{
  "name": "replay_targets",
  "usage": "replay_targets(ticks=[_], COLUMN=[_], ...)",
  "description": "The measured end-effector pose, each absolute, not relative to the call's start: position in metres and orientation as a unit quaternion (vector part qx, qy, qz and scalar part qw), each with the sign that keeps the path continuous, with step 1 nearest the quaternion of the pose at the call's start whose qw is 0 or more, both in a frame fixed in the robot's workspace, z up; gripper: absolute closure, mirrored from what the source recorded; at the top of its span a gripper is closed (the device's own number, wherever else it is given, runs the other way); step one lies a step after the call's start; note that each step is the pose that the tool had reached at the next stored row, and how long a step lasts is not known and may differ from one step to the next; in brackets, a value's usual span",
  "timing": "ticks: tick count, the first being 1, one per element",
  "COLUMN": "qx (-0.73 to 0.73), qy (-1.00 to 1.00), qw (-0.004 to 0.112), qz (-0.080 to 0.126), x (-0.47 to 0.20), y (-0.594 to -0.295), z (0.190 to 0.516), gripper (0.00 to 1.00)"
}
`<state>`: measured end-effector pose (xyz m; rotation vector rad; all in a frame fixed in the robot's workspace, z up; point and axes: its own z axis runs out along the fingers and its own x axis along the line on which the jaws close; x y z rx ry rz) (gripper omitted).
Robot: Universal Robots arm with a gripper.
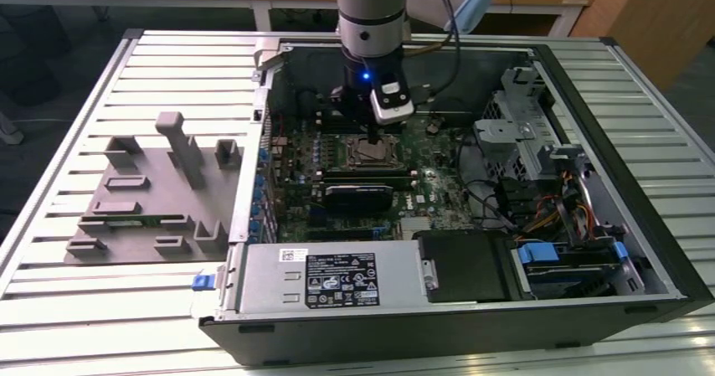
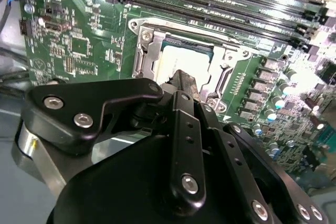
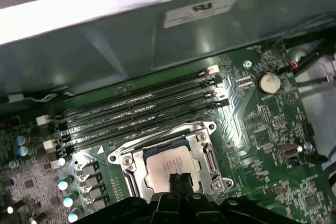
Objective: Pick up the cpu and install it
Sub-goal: 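Install the first cpu locking lever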
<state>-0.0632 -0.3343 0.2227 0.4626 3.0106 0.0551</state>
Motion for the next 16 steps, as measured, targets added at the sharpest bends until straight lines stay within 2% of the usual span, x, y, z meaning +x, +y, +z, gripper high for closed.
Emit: replay_targets(ticks=[16], qx=[0.112], qy=[0.992], qw=[0.047], qz=[0.02], x=[-0.063], y=[-0.334], z=[0.237], gripper=[0.89])
